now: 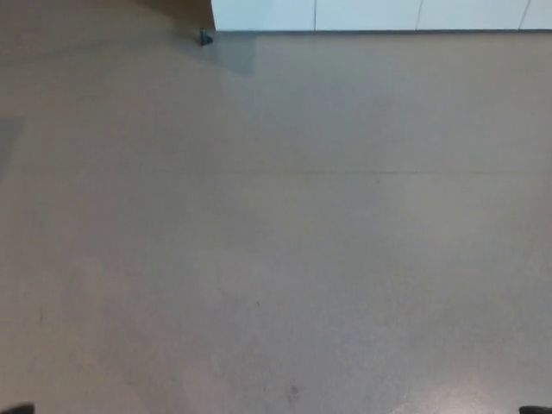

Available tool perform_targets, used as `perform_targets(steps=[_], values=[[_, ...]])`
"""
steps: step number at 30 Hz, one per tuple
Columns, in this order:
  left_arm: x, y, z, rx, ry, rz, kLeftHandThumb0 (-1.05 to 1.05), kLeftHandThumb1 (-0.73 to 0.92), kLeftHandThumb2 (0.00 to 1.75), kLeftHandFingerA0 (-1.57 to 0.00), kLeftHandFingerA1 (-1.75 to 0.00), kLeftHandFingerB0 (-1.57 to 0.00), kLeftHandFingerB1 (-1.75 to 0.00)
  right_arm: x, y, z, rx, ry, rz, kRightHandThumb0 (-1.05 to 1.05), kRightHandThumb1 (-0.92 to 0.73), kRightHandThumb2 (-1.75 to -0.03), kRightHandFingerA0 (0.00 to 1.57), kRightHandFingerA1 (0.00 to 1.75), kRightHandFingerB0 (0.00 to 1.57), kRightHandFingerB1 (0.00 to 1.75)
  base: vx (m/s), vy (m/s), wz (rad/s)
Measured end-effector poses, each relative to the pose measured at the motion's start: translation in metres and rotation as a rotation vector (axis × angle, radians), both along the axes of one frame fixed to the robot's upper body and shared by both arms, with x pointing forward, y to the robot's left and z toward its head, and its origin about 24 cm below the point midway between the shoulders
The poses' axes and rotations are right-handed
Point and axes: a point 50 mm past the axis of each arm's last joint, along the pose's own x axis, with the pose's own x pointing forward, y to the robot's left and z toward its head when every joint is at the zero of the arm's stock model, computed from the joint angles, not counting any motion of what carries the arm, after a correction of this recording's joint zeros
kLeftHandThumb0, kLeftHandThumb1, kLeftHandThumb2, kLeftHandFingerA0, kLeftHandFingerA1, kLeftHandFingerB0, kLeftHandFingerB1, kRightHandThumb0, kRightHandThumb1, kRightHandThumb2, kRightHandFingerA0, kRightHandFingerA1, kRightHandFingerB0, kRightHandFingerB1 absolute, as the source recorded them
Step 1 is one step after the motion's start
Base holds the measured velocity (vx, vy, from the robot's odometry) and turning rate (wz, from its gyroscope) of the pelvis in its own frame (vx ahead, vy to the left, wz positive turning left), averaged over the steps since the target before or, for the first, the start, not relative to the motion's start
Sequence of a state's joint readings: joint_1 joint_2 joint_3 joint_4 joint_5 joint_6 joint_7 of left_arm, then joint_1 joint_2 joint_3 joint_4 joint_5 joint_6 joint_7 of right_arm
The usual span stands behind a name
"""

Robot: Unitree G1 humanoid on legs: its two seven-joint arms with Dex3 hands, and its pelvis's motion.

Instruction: The robot walks towards an open cabinet and lifts its left hand to push the door towards the right to close it.

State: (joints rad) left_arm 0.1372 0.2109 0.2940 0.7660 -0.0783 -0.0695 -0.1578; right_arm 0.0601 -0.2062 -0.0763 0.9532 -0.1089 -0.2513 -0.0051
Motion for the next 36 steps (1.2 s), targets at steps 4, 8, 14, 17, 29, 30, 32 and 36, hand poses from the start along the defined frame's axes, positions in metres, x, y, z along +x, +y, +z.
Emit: perform_targets(steps=[4,8,14,17,29,30,32,36], values=[[-0.002,-0.001,0.000,-0.021,-0.012,-0.004,0.10,0.62,0.57,-0.54,-0.54,-0.40,-0.47,0.003,-0.005,0.004,-0.020,-0.033,-0.001,-0.35,-0.69,-0.60,0.57,0.47,0.41,0.40,0.01,-0.005,-0.04],[-0.002,-0.001,0.000,-0.028,-0.022,-0.006,0.10,0.62,0.57,-0.53,-0.55,-0.39,-0.47,0.003,-0.006,0.005,-0.030,-0.051,0.004,-0.42,-0.55,-0.80,0.52,0.57,0.36,0.50,0.11,0.151,-0.16],[0.000,0.005,0.004,-0.015,-0.037,-0.009,0.08,0.62,0.57,-0.55,-0.54,-0.40,-0.47,0.003,-0.001,0.003,-0.021,-0.060,0.017,-0.34,-0.68,-0.59,0.60,0.49,0.43,0.40,0.26,0.239,-0.20],[0.000,0.005,0.005,-0.013,-0.036,-0.010,0.08,0.63,0.57,-0.53,-0.54,-0.39,-0.46,0.004,0.000,0.003,-0.023,-0.069,0.024,-0.34,-0.68,-0.59,0.60,0.48,0.43,0.40,0.19,0.017,0.05],[0.005,0.002,0.006,-0.015,-0.054,-0.024,0.06,0.65,0.58,-0.53,-0.52,-0.38,-0.45,0.008,-0.001,0.006,-0.046,-0.090,0.046,-0.34,-0.69,-0.59,0.61,0.48,0.44,0.40,0.23,-0.187,0.11],[0.006,0.001,0.007,-0.015,-0.056,-0.027,0.05,0.63,0.57,-0.55,-0.52,-0.40,-0.45,0.010,-0.002,0.007,-0.051,-0.094,0.049,-0.34,-0.69,-0.59,0.61,0.48,0.43,0.40,0.26,-0.282,-0.18],[0.004,0.000,0.006,-0.017,-0.050,-0.031,0.05,0.62,0.57,-0.57,-0.55,-0.40,-0.47,0.011,-0.003,0.009,-0.062,-0.097,0.055,-0.35,-0.68,-0.59,0.61,0.49,0.44,0.40,0.13,-0.219,0.02],[0.004,0.001,0.005,-0.016,-0.047,-0.032,0.05,0.62,0.57,-0.56,-0.53,-0.40,-0.46,0.011,-0.002,0.008,-0.072,-0.089,0.070,-0.35,-0.69,-0.59,0.62,0.48,0.44,0.40,0.17,-0.135,-0.04]])
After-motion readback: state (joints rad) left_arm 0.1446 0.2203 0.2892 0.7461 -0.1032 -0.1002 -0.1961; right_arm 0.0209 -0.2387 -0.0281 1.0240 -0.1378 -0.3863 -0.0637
